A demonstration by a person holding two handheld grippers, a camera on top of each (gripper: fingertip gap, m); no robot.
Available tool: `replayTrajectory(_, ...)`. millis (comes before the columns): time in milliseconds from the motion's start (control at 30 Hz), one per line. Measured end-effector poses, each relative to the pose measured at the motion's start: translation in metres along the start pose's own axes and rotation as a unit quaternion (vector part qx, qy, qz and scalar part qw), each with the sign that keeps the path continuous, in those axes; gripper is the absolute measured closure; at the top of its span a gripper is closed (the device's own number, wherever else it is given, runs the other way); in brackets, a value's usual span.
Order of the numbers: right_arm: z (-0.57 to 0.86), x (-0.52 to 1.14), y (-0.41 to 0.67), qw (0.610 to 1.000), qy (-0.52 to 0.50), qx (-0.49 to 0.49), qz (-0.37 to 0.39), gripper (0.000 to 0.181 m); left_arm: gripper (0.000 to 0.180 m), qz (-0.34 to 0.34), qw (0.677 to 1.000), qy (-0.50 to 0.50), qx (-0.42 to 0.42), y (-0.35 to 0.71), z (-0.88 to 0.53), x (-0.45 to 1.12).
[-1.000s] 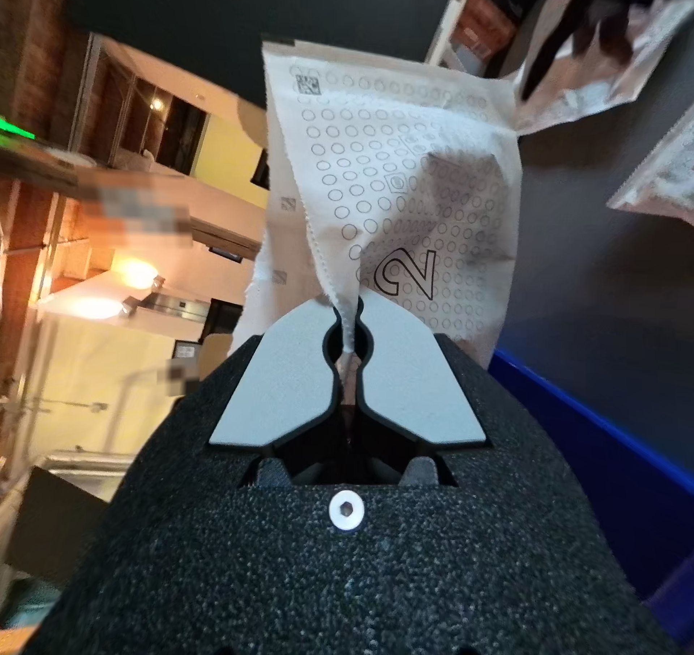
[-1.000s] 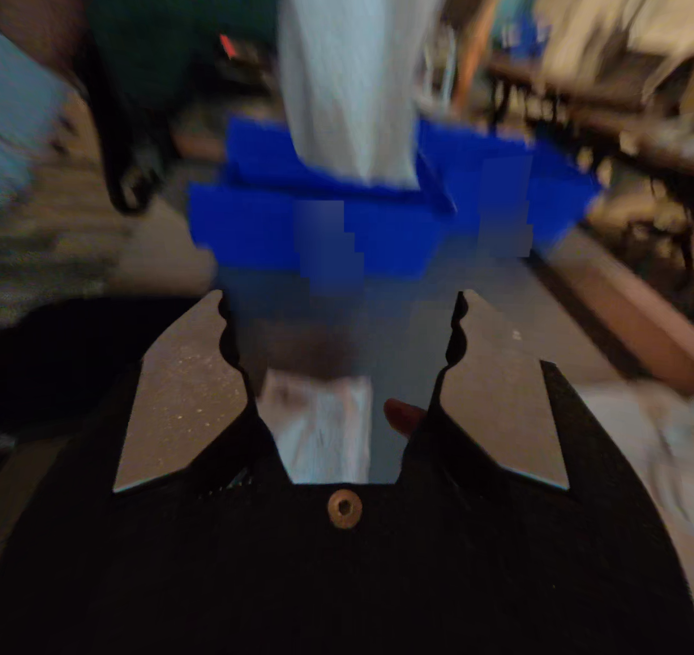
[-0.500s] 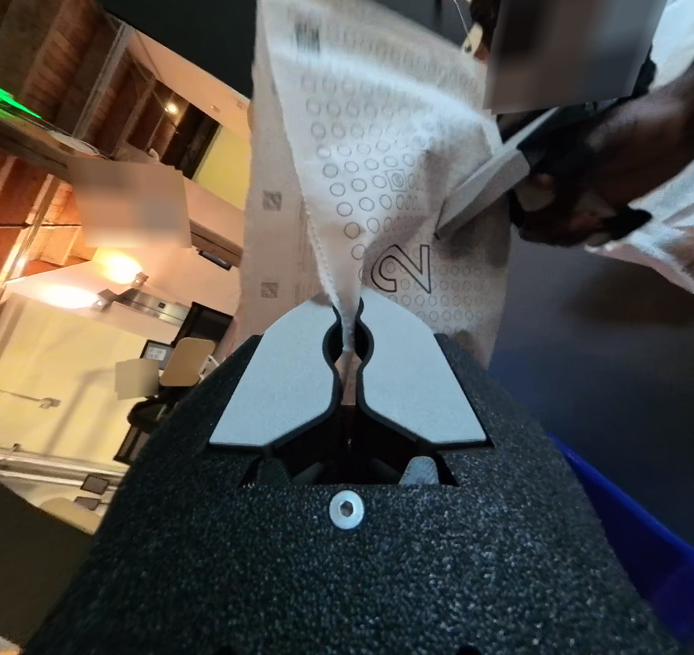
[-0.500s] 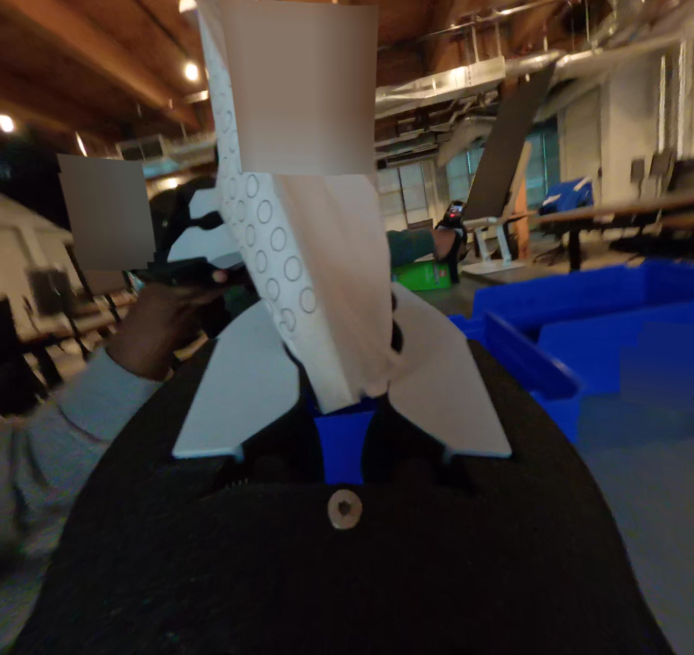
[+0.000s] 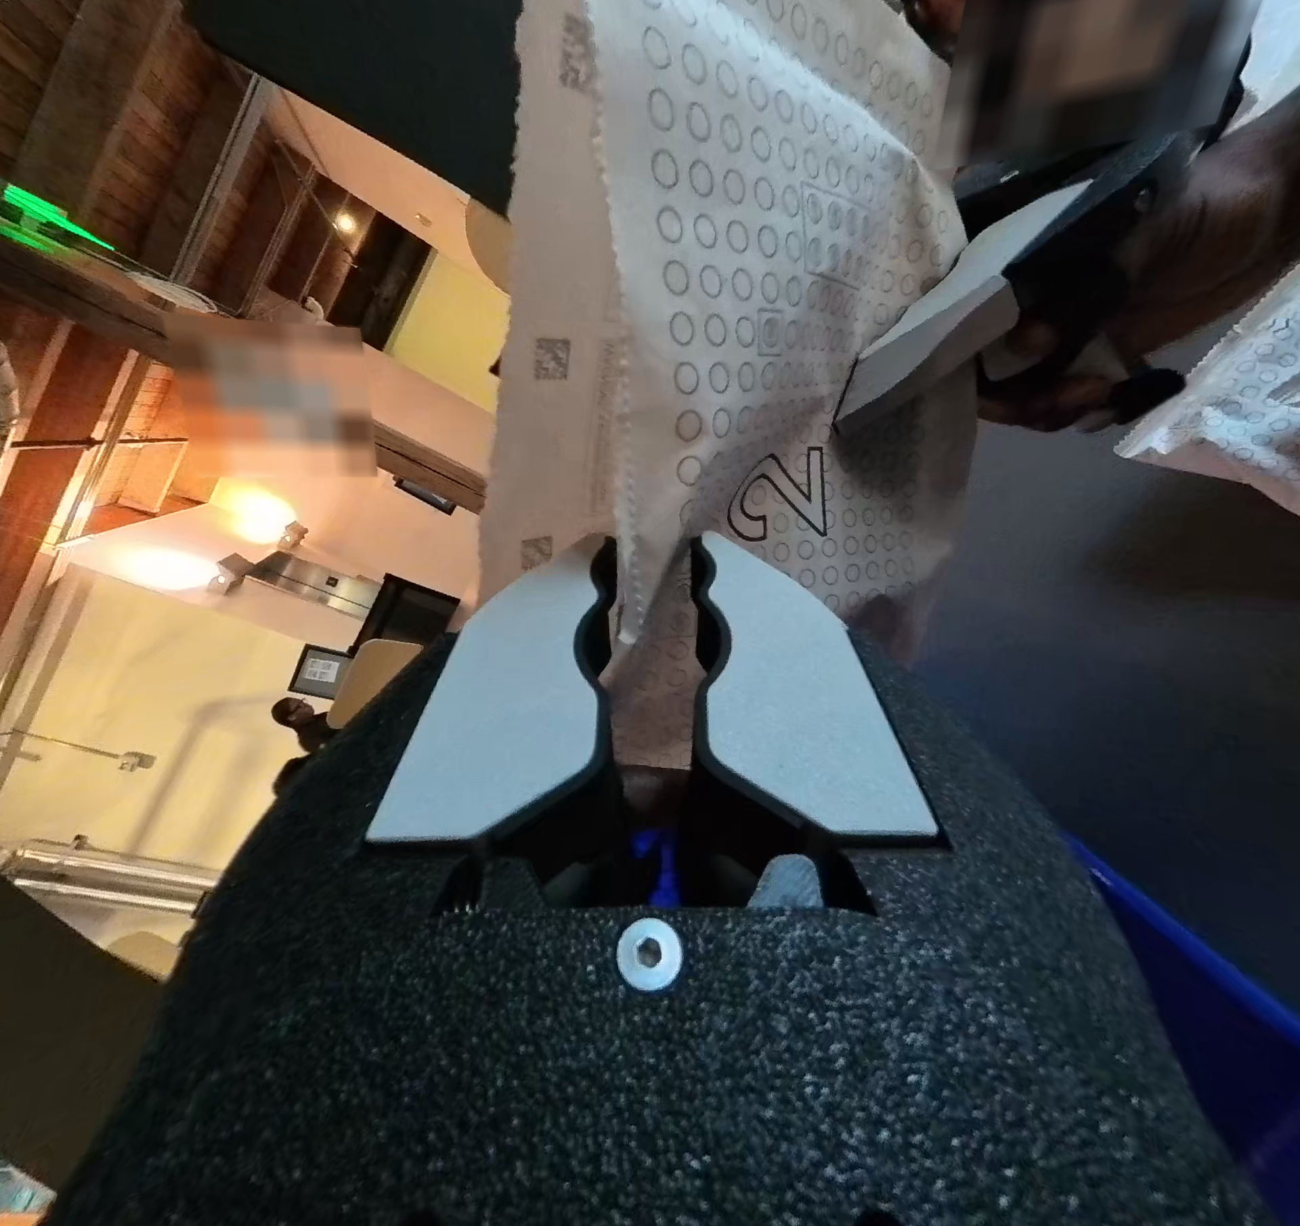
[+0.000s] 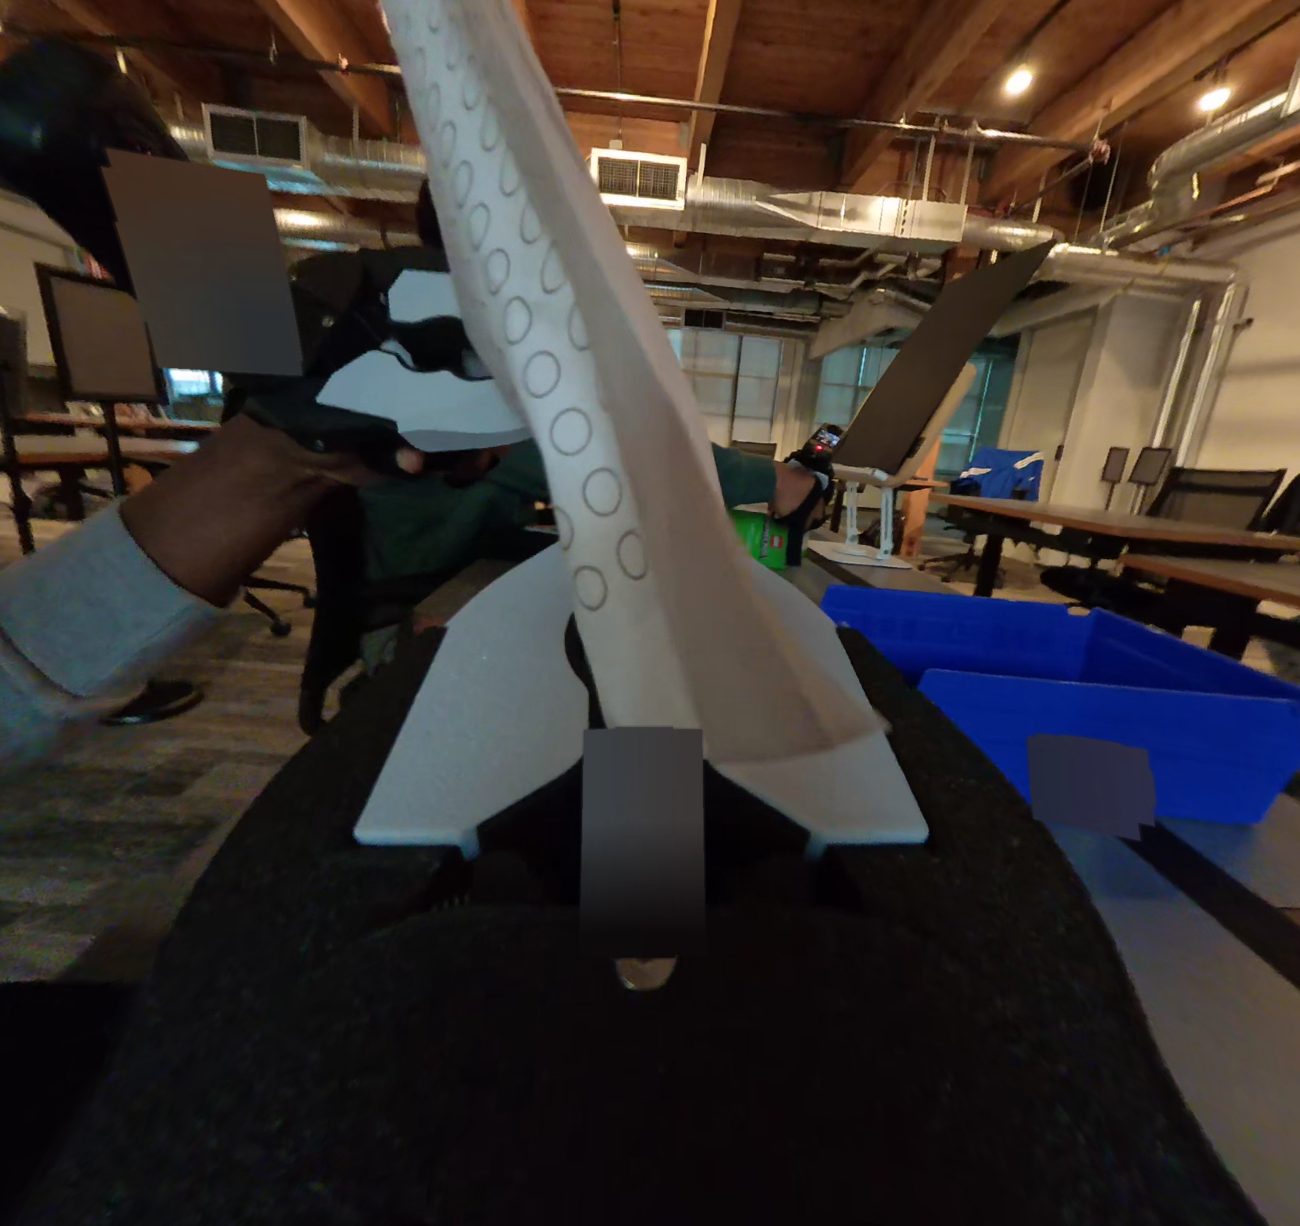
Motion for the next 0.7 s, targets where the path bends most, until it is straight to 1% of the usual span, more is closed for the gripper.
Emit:
replayTrajectory(200, 0.001, -0.003, 0.002, 1.000, 0.002, -0.030, -0.007, 0.164, 0.165, 0.011, 1.000, -0.002, -0.026, 0.001, -0.001, 0.000)
replayTrajectory(333, 0.007, -0.005, 0.003, 0.999, -0.004, -0.037, -0.013, 0.164, 0.161, 0.021, 0.996, 0.011, -0.081, 0.000, -0.012, -0.009)
replayTrajectory(400, 0.012, -0.004, 0.005, 0.999, -0.011, -0.042, -0.020, 0.164, 0.156, 0.020, 0.993, 0.006, -0.119, -0.006, -0.013, -0.016)
replayTrajectory(500, 0.018, -0.004, 0.007, 0.999, -0.017, -0.045, -0.025, 0.164, 0.145, 0.000, 0.986, -0.017, -0.168, -0.019, -0.005, -0.024)
replayTrajectory(567, 0.023, -0.005, 0.009, 0.998, -0.022, -0.044, -0.028, 0.165, 0.141, -0.029, 0.982, -0.004, -0.184, -0.034, -0.004, -0.031)
replayTrajectory(700, 0.028, -0.004, 0.010, 0.997, -0.022, -0.059, -0.036, 0.165, 0.135, -0.049, 0.975, 0.006, -0.218, -0.057, -0.001, -0.042)
Point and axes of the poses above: each gripper's, where its closed fingertips meet, x out along the fingers, y out of its top, z = x × y across the jaws, the point moved 1 cm from there along -x, back along the fingers, and after that the axes turned 7 degrees about -y, right-handed, at the moved point
